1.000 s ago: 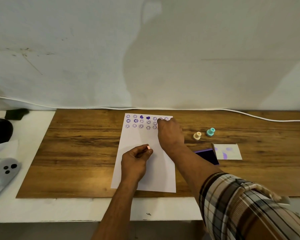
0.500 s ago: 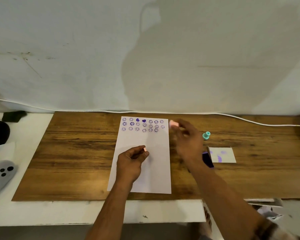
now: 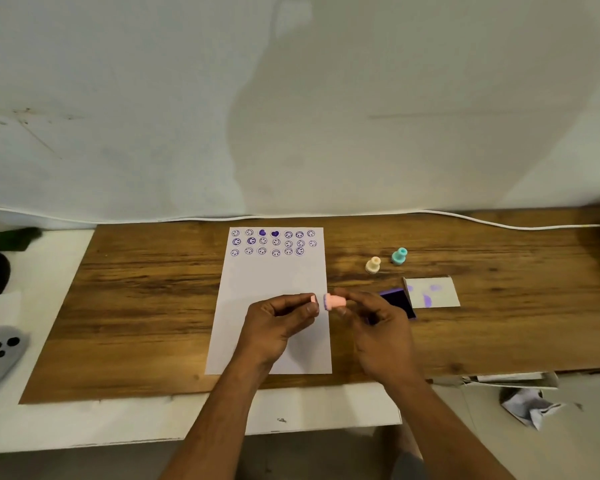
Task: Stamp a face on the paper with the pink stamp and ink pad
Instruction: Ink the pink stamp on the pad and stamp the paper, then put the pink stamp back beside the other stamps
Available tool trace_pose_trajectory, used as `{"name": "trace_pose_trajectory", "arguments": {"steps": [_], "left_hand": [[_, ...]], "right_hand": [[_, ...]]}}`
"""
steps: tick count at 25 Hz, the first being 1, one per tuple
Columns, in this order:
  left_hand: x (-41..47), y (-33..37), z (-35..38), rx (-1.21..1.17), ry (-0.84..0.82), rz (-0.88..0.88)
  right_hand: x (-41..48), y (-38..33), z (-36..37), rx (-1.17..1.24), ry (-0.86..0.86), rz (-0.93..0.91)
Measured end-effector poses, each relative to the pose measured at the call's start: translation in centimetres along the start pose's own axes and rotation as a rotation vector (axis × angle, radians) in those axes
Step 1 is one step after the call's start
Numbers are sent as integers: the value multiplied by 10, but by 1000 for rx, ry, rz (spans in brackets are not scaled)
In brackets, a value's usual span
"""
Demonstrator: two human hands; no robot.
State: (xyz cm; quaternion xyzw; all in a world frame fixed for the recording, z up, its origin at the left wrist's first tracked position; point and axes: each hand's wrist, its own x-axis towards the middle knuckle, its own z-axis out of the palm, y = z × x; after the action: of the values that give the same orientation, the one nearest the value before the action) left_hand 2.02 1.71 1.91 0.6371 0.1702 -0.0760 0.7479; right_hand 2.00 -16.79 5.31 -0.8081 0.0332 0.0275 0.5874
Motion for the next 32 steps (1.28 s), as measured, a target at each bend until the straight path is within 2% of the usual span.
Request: {"name": "trace_pose_trajectory", "arguments": {"steps": [18, 24, 27, 30, 32], "left_hand": [[2, -2, 10, 58, -20, -2], [3, 0, 15, 31, 4, 37], [8, 2, 15, 47, 72, 60], [12, 3, 12, 132, 161, 103], [13, 0, 10, 190, 178, 116]], "right_hand": [[13, 5, -4, -70, -102, -11], [17, 0, -6, -32, -145, 37], [25, 5, -6, -143, -4, -19], [42, 19, -10, -461, 218, -87], [52, 30, -10, -630, 231, -141]]}}
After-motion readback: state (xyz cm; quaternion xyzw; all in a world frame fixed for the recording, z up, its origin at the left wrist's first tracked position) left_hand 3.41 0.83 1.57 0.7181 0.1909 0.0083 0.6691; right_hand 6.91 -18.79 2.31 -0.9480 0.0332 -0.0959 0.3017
